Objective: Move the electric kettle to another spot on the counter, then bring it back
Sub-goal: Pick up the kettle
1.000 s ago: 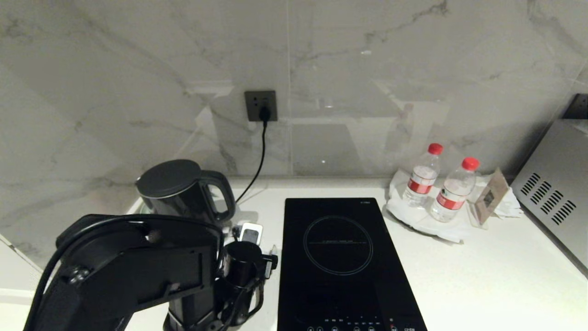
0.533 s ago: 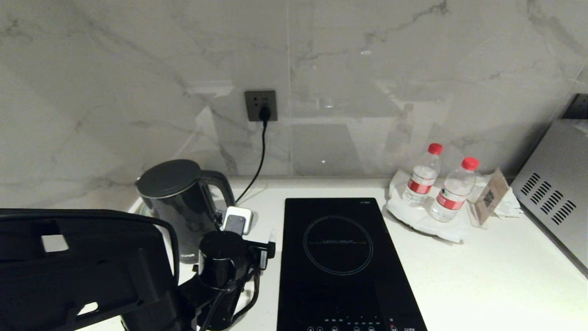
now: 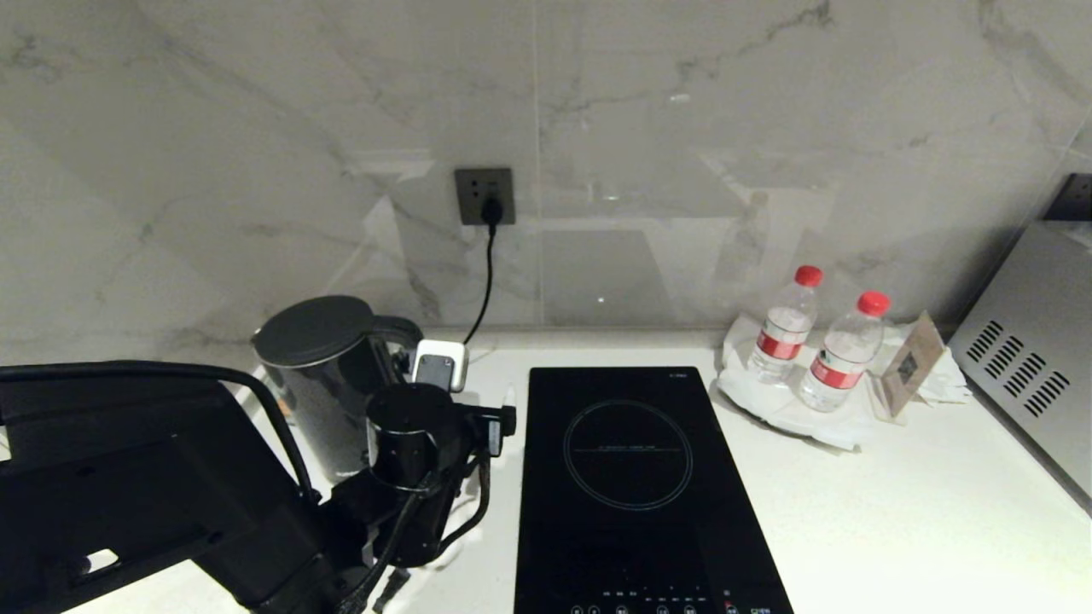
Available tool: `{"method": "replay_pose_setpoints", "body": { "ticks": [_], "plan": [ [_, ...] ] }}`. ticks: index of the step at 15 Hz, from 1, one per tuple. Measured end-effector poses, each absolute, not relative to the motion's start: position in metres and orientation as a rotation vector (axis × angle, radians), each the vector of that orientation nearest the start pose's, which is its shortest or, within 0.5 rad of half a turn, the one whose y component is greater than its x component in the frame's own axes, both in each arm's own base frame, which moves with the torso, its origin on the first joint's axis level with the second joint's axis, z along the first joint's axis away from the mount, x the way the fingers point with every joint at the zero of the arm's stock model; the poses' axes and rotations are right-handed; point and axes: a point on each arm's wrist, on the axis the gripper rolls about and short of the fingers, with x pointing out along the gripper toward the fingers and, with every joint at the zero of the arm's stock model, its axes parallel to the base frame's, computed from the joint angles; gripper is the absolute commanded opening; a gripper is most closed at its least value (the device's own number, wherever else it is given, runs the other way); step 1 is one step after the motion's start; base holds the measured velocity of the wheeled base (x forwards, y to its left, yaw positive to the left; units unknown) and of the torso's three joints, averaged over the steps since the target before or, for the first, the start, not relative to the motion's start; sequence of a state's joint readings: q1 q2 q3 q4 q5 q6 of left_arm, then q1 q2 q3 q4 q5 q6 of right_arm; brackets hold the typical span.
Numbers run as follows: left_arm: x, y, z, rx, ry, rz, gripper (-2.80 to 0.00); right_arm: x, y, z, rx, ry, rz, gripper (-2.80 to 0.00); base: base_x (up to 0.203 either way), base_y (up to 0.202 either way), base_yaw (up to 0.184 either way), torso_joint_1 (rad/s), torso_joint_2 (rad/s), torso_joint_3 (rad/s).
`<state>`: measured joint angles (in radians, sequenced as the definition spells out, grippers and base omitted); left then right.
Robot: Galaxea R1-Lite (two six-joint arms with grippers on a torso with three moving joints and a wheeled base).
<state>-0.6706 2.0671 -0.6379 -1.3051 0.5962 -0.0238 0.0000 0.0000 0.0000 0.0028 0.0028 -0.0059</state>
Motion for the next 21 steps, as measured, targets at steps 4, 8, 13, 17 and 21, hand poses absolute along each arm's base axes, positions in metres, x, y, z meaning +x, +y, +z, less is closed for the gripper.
{"method": "replay_pose_setpoints", "body": {
  "ticks": [4, 8, 13, 17, 21],
  "plan": [
    [0.302, -0.195, 0.084, 0.048, 0.102, -0.016, 0.0, -0.023, 0.0, 0.075, -0.006, 0.003, 0.003, -2.8, 0.0, 0.0, 0.0, 0.0, 0.0, 0.0],
    [0.324, -0.182, 0.074, 0.056, 0.117, 0.037, 0.0, -0.023, 0.0, 0.075, -0.006, 0.003, 0.003, -2.8, 0.0, 0.0, 0.0, 0.0, 0.0, 0.0],
    [0.33, -0.179, 0.072, 0.055, 0.118, 0.05, 0.0, -0.023, 0.0, 0.075, -0.006, 0.003, 0.002, -2.8, 0.0, 0.0, 0.0, 0.0, 0.0, 0.0],
    [0.339, -0.184, 0.081, 0.054, 0.11, 0.053, 0.0, -0.023, 0.0, 0.075, -0.006, 0.003, 0.003, -2.8, 0.0, 0.0, 0.0, 0.0, 0.0, 0.0],
    [0.352, -0.184, 0.09, 0.042, 0.093, 0.07, 0.0, -0.023, 0.0, 0.075, -0.006, 0.003, 0.003, -2.8, 0.0, 0.0, 0.0, 0.0, 0.0, 0.0]
  ]
}}
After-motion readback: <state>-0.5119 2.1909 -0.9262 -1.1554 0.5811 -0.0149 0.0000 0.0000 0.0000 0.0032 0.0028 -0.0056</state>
